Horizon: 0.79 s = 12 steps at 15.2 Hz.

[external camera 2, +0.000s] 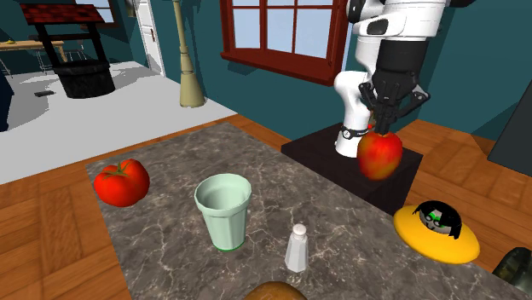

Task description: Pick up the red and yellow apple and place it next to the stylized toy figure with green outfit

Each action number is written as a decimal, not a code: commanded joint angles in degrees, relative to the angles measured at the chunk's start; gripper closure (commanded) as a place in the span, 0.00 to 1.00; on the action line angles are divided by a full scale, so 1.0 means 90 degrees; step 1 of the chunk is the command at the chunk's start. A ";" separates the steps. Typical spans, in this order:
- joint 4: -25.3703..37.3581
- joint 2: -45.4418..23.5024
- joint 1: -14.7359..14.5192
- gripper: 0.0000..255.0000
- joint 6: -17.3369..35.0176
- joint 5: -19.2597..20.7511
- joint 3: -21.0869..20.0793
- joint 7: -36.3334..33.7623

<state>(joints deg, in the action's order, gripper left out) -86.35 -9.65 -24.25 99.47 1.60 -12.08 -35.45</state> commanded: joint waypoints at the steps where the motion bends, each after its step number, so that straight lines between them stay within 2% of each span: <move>1: -0.0218 0.0039 0.0011 1.00 0.0185 -0.0009 0.0005 0.0010; 12: -0.1173 0.0048 0.0027 1.00 0.1130 -0.0007 0.0015 0.0010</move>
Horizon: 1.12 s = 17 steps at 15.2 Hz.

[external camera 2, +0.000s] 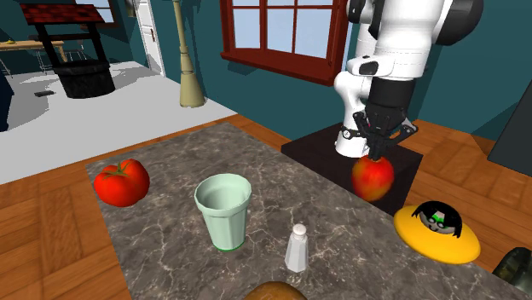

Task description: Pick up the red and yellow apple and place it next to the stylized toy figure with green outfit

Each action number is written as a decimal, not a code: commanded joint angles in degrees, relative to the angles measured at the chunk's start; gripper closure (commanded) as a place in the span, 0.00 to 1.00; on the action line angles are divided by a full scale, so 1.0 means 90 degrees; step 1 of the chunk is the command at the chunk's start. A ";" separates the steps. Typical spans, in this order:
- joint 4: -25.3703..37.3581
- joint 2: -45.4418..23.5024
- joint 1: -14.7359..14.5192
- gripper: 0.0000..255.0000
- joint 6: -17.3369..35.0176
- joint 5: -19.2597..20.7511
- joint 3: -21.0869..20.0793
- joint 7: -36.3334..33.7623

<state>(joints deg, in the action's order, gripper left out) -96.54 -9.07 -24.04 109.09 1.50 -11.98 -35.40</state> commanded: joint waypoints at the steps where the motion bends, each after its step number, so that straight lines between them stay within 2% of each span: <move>1: -0.0116 -0.0024 0.0004 1.00 0.0145 0.0005 0.0004 0.0004; 14: -0.0941 -0.0253 -0.0001 1.00 0.1193 0.0068 0.0019 -0.0033; 17: -0.0967 -0.0265 -0.0002 1.00 0.1231 0.0072 0.0020 -0.0035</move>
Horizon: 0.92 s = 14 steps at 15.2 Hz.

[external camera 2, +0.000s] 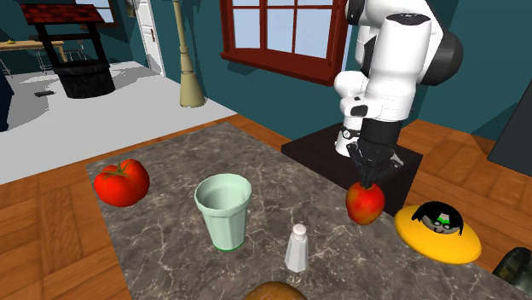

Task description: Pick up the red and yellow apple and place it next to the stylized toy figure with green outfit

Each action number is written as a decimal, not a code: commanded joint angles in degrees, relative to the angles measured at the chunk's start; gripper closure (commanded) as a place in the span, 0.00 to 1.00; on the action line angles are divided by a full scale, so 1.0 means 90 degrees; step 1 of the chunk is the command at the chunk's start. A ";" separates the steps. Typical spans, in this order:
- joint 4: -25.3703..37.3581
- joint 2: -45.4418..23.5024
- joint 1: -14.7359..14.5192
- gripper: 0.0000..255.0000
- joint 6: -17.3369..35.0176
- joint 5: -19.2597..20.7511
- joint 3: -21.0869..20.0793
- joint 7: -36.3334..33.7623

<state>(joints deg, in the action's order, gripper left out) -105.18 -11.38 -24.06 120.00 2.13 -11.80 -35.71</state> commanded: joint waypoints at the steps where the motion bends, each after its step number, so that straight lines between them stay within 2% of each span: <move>1: -0.0006 -0.0008 0.0000 1.00 0.0018 0.0002 0.0000 -0.0001; 6: -0.0006 -0.0008 0.0000 1.00 0.0018 0.0002 0.0000 -0.0001; 7: -0.0006 -0.0008 0.0000 0.00 0.0018 0.0002 0.0001 -0.0001; 12: -0.0006 -0.0008 0.0000 0.00 0.0018 0.0002 0.0001 -0.0001; 14: 0.0229 0.0143 0.0010 0.00 -0.0365 -0.0038 -0.0006 0.0025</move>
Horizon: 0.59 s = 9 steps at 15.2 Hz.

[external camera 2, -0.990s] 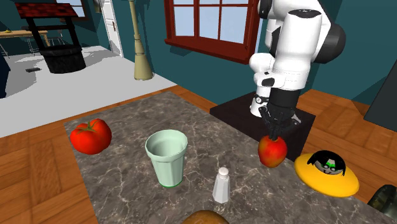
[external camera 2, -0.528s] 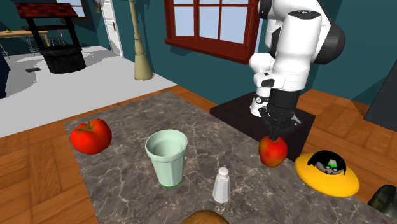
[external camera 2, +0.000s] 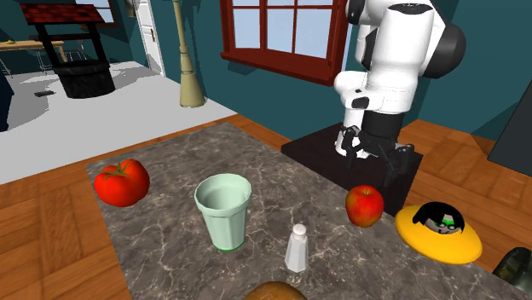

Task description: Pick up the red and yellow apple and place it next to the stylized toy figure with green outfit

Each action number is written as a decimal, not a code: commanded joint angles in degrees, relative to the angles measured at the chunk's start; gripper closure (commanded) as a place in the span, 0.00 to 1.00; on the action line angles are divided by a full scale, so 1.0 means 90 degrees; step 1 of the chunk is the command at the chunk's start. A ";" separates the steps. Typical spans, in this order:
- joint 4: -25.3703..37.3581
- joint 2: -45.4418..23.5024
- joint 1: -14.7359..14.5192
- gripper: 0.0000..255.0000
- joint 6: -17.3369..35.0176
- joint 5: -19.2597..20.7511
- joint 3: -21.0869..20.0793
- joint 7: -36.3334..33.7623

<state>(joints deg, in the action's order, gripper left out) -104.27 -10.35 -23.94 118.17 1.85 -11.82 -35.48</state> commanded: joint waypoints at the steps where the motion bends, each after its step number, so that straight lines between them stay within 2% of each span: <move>1: 0.0260 0.0093 0.0001 0.00 -0.0356 -0.0024 -0.0007 0.0011; 2: 0.0371 0.0138 0.0004 0.00 -0.0511 -0.0036 -0.0008 0.0019; 9: 0.0371 0.0138 0.0004 0.00 -0.0511 -0.0036 -0.0008 0.0019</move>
<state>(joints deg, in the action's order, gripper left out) -100.95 -9.11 -23.91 113.59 1.53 -11.90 -35.31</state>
